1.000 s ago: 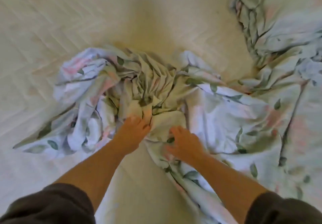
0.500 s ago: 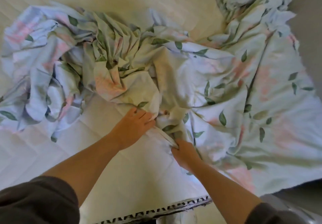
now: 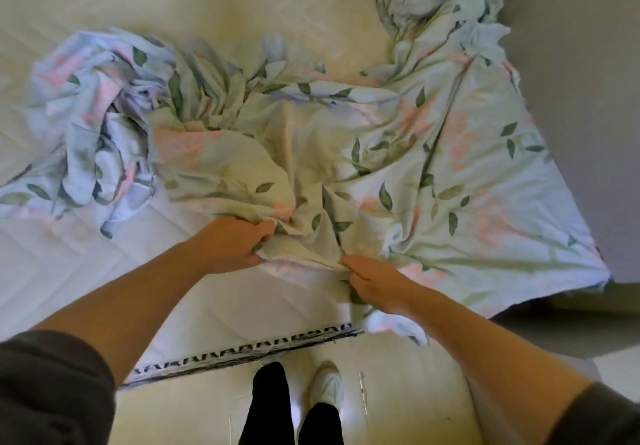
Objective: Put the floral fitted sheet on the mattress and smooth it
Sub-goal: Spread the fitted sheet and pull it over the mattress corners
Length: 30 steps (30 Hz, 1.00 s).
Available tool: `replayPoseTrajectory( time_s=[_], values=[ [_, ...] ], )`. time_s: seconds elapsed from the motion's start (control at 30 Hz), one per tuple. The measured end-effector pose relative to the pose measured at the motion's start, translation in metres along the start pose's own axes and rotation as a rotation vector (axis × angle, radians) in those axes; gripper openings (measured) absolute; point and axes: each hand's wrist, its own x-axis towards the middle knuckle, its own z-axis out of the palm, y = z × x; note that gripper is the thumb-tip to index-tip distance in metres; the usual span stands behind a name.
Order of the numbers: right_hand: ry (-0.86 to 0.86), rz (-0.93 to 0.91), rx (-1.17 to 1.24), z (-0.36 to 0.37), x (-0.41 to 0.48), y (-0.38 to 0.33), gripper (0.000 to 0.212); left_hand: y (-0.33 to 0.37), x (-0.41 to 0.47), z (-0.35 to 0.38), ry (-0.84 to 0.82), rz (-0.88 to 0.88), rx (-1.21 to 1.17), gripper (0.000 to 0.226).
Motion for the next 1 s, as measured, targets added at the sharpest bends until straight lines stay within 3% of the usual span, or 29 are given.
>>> replayPoseTrajectory(
  time_s=[0.07, 0.2, 0.3, 0.37, 0.43, 0.53, 0.63, 0.77, 0.9, 1.0],
  values=[
    [0.058, -0.05, -0.26, 0.0, -0.016, 0.004, 0.027, 0.006, -0.023, -0.007, -0.21, -0.051, 0.038, 0.019],
    [0.1, -0.245, -0.418, 0.009, -0.025, 0.0, 0.024, -0.008, -0.059, -0.024, -0.35, -0.147, 0.34, 0.031],
    [0.102, -0.169, -0.511, 0.012, -0.015, 0.006, 0.033, -0.01, -0.081, -0.028, -0.519, -0.341, 0.095, 0.04],
    [0.076, -0.032, -0.602, 0.01, -0.008, 0.011, 0.038, 0.001, -0.087, -0.018, -0.623, -0.348, -0.106, 0.037],
    [0.017, 0.055, -0.666, 0.014, 0.002, 0.01, 0.032, 0.004, -0.095, -0.003, -0.642, -0.369, -0.119, 0.037],
    [-0.014, 0.064, -0.633, 0.029, 0.023, -0.005, 0.034, -0.011, -0.105, 0.019, -0.555, -0.411, -0.074, 0.043],
    [0.03, 0.014, -0.529, 0.05, 0.053, -0.035, 0.041, -0.045, -0.112, 0.03, -0.347, -0.526, -0.149, 0.037],
    [0.037, -0.073, -0.419, 0.079, 0.102, -0.096, 0.041, -0.116, -0.129, 0.037, -0.113, -0.853, -0.193, 0.028],
    [0.301, -0.221, -0.364, 0.097, 0.188, -0.182, 0.05, -0.208, -0.139, 0.04, 0.096, -1.158, -0.532, 0.043],
    [0.544, -0.312, -0.433, 0.105, 0.278, -0.259, 0.07, -0.265, -0.132, 0.039, 0.299, -1.338, -1.174, 0.069]
  ],
)
